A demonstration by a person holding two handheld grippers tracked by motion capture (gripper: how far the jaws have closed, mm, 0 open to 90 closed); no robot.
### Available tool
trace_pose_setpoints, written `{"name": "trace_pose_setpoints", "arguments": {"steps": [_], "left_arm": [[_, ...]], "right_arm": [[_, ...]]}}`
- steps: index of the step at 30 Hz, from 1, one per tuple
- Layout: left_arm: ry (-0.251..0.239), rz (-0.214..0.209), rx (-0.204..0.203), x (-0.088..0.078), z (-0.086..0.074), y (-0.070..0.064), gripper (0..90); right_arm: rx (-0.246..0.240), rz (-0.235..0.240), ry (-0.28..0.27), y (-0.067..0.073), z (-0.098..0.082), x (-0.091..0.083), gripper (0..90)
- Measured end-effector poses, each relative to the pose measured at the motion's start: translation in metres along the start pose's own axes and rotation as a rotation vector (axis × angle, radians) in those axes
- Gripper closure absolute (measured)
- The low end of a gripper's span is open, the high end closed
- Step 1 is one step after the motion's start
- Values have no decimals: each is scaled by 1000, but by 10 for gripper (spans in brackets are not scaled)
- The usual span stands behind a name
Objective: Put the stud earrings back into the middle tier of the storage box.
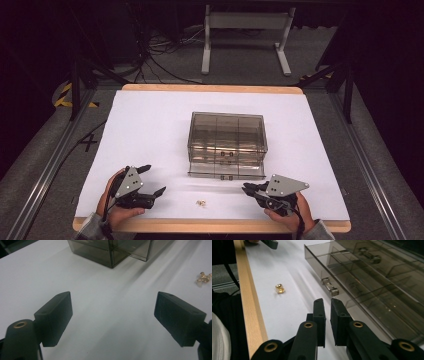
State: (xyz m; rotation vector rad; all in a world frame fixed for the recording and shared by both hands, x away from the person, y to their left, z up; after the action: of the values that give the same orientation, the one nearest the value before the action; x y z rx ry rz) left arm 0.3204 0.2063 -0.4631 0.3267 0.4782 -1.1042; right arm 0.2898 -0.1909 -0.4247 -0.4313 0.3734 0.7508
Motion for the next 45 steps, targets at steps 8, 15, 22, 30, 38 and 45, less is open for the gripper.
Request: {"name": "trace_pose_setpoints", "arguments": {"steps": [8,15,22,30,38,45], "left_arm": [[-3,0,-17,9,0,-1,167],[-14,-15,-28,9,1,1,173],[-1,-33,-10,11,2,1,174],[0,-52,-15,12,2,1,167],[2,-64,-13,12,2,1,165],[23,-77,6,13,2,0,155]], "right_arm": [[-55,58,13,17,6,20,861],[-105,103,40,30,11,36,886],[-126,133,58,39,14,47,900],[-148,162,75,54,20,58,890],[-174,205,84,68,21,67,884],[-188,219,94,74,21,74,871]]}}
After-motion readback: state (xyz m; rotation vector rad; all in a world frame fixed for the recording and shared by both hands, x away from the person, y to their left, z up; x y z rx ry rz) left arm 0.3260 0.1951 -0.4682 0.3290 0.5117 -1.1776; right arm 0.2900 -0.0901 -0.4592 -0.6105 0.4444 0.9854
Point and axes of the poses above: each handheld gripper's, and its own axes: x roughly forward along the jaws, z roughly out of its top, y roughly to its left, the point moved 2 cm from there along x, roughly forward along the jaws, and after that the axes turned 14 degrees about -z, right-handed, at the moved point
